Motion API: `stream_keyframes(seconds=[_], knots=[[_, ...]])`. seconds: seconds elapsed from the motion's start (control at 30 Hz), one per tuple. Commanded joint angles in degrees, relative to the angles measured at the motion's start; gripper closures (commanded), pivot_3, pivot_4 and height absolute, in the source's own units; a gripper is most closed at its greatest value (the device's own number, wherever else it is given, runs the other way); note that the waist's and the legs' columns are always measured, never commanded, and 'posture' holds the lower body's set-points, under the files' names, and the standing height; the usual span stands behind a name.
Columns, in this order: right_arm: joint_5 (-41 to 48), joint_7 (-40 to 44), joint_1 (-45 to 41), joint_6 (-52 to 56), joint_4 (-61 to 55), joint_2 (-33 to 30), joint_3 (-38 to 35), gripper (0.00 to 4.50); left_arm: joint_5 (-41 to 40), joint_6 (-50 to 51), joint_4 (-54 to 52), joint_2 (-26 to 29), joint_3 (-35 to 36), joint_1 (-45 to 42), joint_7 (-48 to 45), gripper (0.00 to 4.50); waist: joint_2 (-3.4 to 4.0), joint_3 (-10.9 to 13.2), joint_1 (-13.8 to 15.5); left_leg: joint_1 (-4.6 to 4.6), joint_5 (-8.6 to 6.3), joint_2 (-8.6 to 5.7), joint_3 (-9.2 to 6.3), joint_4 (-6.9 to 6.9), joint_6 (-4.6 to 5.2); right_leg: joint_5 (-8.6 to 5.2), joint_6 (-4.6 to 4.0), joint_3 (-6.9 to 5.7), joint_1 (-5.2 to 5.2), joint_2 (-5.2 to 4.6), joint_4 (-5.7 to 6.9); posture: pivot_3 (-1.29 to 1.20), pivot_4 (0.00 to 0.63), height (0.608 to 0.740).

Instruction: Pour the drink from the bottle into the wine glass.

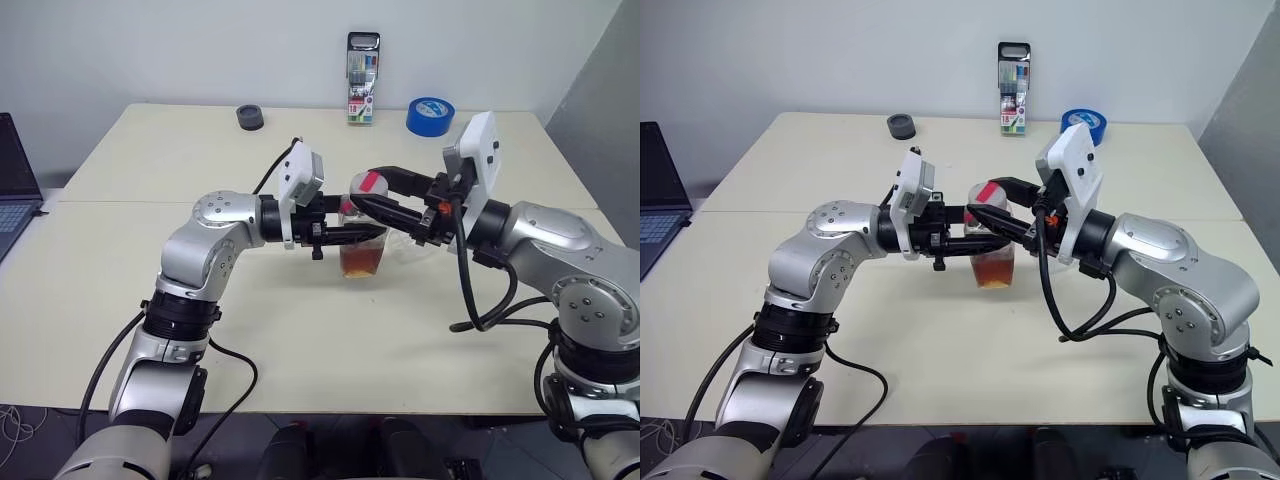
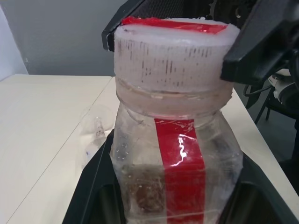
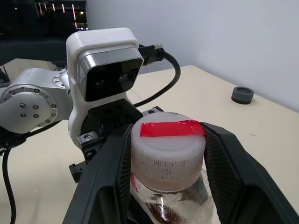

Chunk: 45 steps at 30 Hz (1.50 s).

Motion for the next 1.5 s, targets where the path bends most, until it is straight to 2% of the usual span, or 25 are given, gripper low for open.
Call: stream_keyframes(seconds=[0.03,0.1,0.23,0.33,0.47,0.57,0.7,0.73,0.93,1.13,1.3,1.5], knots=[[-0.1,0.9,-1.6,-1.8,0.2,-1.0,-1.1,2.65,-0.9,-1.0,-2.0,0.2,0.9,-1.0,-0.2,2.68,0.00,0.0,0.0,0.00,0.00,0.00,0.00,0.00,0.00,0.00,0.00,0.00,0.00,0.00,0.00,0.00,0.150,0.740],[0.0,2.0,-1.7,-2.3,0.7,-1.2,-1.0,2.65,-1.0,-0.9,-2.3,0.3,1.0,-0.9,-0.2,2.68,0.00,0.0,0.0,0.00,0.00,0.00,0.00,0.00,0.00,0.00,0.00,0.00,0.00,0.00,0.00,0.00,0.150,0.740],[0.0,13.9,-3.6,-6.7,6.5,-4.0,1.1,2.65,-1.3,-1.1,-1.9,0.3,0.8,-1.1,-1.2,2.68,0.01,0.0,0.0,0.01,0.00,-0.02,0.02,0.00,0.01,0.00,0.00,0.00,0.00,0.00,-0.01,0.00,0.150,0.740],[-6.7,30.3,-10.4,-16.1,21.2,-7.3,7.8,2.65,-1.2,-1.7,-1.3,0.6,0.3,-1.5,-2.9,2.68,0.03,0.0,-0.1,0.02,-0.01,-0.02,0.04,0.00,0.02,0.00,0.00,0.01,0.01,0.01,-0.02,0.00,0.150,0.740],[-11.8,37.2,-16.8,-22.7,33.8,-7.0,10.2,2.65,-1.3,-1.5,-1.2,0.3,0.4,-2.1,-2.8,2.68,0.03,0.0,-0.4,0.10,-0.02,0.02,0.04,-0.04,0.03,0.00,0.00,0.01,0.02,0.07,0.02,0.00,0.150,0.740],[-12.0,39.5,-16.9,-23.1,35.5,-8.1,9.4,1.60,-1.3,-1.5,-1.6,0.1,0.6,-1.8,-2.5,2.68,0.03,0.0,0.0,0.02,0.00,0.03,0.03,-0.04,0.00,0.00,0.00,-0.01,0.01,0.04,-0.05,0.00,0.150,0.740],[-8.7,36.5,-13.0,-17.5,28.7,-10.7,5.2,0.18,-1.2,-1.4,-1.9,0.2,1.1,-1.4,-1.5,2.68,0.01,0.0,0.6,-0.11,0.10,0.00,0.02,0.04,-0.17,0.01,0.00,-0.06,0.01,-0.06,-0.22,0.00,0.150,0.740],[-7.3,34.9,-11.8,-15.4,26.1,-11.2,3.9,0.03,-1.3,-1.4,-1.9,0.4,1.3,-1.3,-1.4,2.68,0.01,0.0,0.7,-0.13,0.10,0.00,0.02,0.04,-0.17,0.01,0.00,-0.06,0.01,-0.07,-0.24,0.00,0.150,0.740],[0.4,21.5,-4.4,-4.7,9.8,-9.3,-2.5,0.03,-1.2,-1.3,-1.9,0.4,1.5,-0.9,-1.0,2.68,0.02,0.0,0.3,-0.10,0.09,0.01,-0.01,-0.01,-0.16,0.00,0.00,-0.04,-0.02,-0.05,-0.13,0.00,0.150,0.740],[1.1,6.4,-2.5,-2.3,3.3,-0.3,-2.7,0.03,-0.8,-1.8,-0.5,-0.5,0.9,-2.1,-1.2,2.68,0.02,0.0,0.0,0.01,0.00,0.01,0.00,0.01,0.00,0.01,0.00,0.01,-0.01,-0.01,0.06,0.00,0.150,0.740],[-3.0,3.4,-2.4,-5.5,5.2,1.7,-0.7,0.03,-0.4,-2.2,0.1,-1.0,0.6,-2.8,-1.4,2.68,0.03,0.0,0.1,-0.01,0.09,-0.01,0.01,0.02,-0.15,0.01,0.00,0.01,-0.01,-0.01,0.01,0.00,0.150,0.740],[-4.1,4.1,-1.3,-6.8,5.7,0.4,-1.2,0.03,-0.6,-2.0,-0.4,-0.6,0.7,-2.6,-1.5,2.68,0.03,0.0,0.0,-0.01,0.08,-0.01,0.02,0.00,-0.15,0.01,0.00,0.01,-0.01,-0.01,0.00,0.00,0.150,0.740]])
